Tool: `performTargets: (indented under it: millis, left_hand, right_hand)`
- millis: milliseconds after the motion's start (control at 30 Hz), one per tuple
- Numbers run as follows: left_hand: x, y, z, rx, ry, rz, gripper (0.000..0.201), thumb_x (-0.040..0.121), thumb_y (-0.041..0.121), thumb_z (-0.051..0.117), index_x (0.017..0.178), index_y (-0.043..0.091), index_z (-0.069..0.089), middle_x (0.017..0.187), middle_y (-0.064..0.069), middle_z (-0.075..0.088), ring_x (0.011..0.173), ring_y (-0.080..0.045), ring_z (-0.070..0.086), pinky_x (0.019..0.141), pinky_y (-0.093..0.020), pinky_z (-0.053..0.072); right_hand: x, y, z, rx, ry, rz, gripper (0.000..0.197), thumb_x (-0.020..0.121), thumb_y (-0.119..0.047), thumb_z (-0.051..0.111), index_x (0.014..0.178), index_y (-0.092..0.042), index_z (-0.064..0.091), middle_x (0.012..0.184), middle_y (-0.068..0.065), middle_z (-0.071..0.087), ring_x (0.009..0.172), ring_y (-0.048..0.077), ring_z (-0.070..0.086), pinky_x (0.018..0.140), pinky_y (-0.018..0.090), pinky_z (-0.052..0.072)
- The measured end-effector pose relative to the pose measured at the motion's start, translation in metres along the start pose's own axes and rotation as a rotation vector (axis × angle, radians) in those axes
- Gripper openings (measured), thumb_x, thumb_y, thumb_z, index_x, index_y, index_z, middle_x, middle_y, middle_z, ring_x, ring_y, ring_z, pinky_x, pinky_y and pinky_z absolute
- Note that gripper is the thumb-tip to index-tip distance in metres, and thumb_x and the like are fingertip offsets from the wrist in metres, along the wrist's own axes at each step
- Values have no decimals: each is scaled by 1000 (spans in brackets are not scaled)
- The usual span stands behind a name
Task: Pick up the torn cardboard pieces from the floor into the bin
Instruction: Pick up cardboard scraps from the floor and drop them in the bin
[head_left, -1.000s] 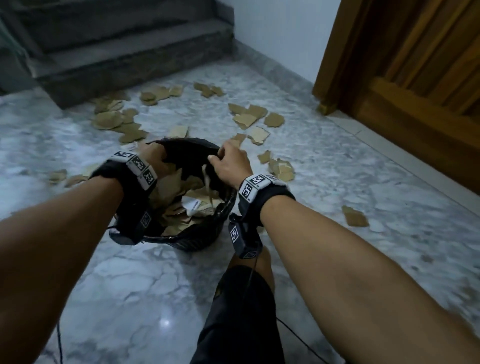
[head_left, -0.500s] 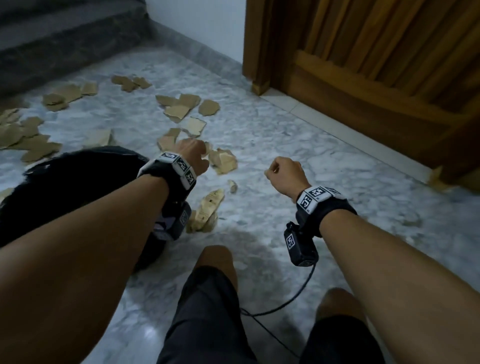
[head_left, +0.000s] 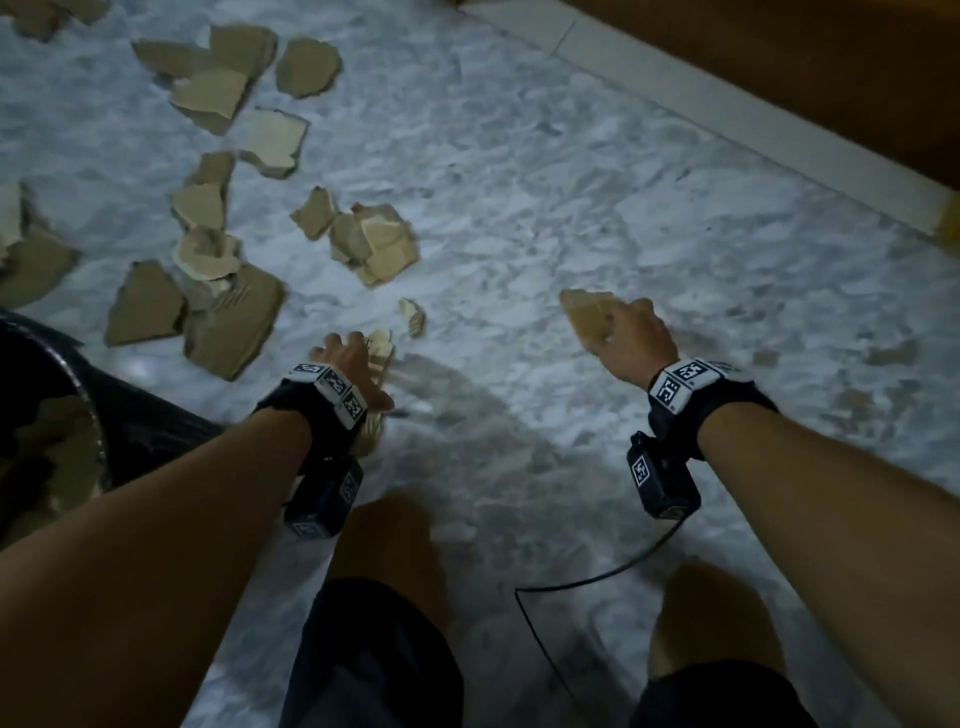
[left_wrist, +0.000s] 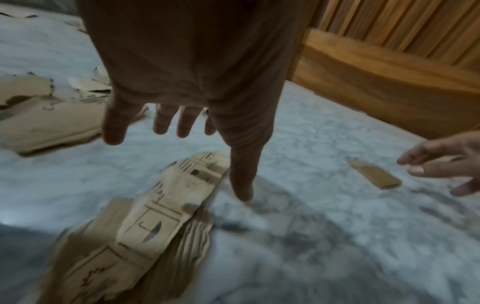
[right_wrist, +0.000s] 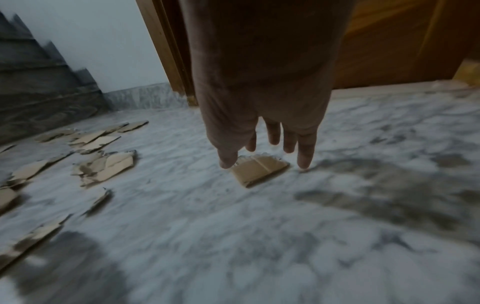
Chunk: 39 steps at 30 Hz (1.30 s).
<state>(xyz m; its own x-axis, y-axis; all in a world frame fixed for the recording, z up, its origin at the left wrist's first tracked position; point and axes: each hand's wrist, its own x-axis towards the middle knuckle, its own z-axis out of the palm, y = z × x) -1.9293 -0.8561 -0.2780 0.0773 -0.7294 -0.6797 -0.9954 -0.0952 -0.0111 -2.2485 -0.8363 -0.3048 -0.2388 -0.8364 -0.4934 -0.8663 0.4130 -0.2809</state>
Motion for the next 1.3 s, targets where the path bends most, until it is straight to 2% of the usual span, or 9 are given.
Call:
performTargets:
  millis: [233,400,567,833,967,1067,1167,1233,1300]
  left_hand:
    - [9,5,30,142,-167,18,139,64,45,83,146,20,-26,153,-16,-17,142,-45,8,111,-56,29]
    - [18,5,48,75,-30,72,103,77,25,74,149,13,2,146,-20,13,128,-41,31,103,-47,34]
    - [14,10,52,36,55,81,64,81,12,67,131,0,30,131,-21,33,118,-38,42,90,-42,40]
    - [29,1,72,201,170,131,50,78,9,60,121,-4,40,122,-23,34,107,-39,40,87,-46,38]
    - [30,11,76,152,183,91,46,77,0,58,119,-5,41,118,-30,38,103,-43,41,75,-43,32]
    - [38,10,75,217,200,71,49,78,6,54,125,-3,43,119,-30,38,104,-45,41,86,-53,40]
    - [24,24,53,165,162,36,47,87,2,55,127,-15,37,129,-34,36,117,-44,38,99,-51,34]
    - [21,30,37,235,125,79,48,88,11,61,125,-11,40,131,-27,39,121,-41,37,102,-47,33]
    - [28,37,24,243,153,153,41,86,13,60,119,-8,47,124,-23,48,117,-40,40,99,-45,36]
  right_hand:
    - [56,-18,18,-24,0,58,79,86,-38,68,149,-20,23,154,19,14,135,45,26,103,52,35]
    - [58,-12,30,-71,19,81,76,83,-34,72,145,-20,31,146,20,23,131,44,28,102,55,38]
    - [43,0,38,148,51,299,96,67,-38,85,140,-10,30,143,19,29,129,42,35,104,47,37]
    - [-9,47,34,147,-6,305,68,76,-56,70,118,-6,55,125,18,49,107,38,57,88,40,50]
    - [-23,106,16,142,39,398,47,79,-51,69,87,-6,58,112,21,59,92,36,61,70,34,46]
    - [-35,148,10,144,39,453,40,80,-43,73,77,-10,51,99,21,53,85,33,58,62,30,41]
    - [-51,187,8,152,29,536,46,79,-45,74,88,-6,53,98,19,56,86,32,58,70,36,48]
    - [-56,211,12,118,20,594,64,64,-66,70,83,-7,56,99,22,63,85,35,62,78,42,54]
    - [-54,245,26,57,8,629,84,53,-78,63,100,-8,64,116,22,63,102,40,61,97,50,48]
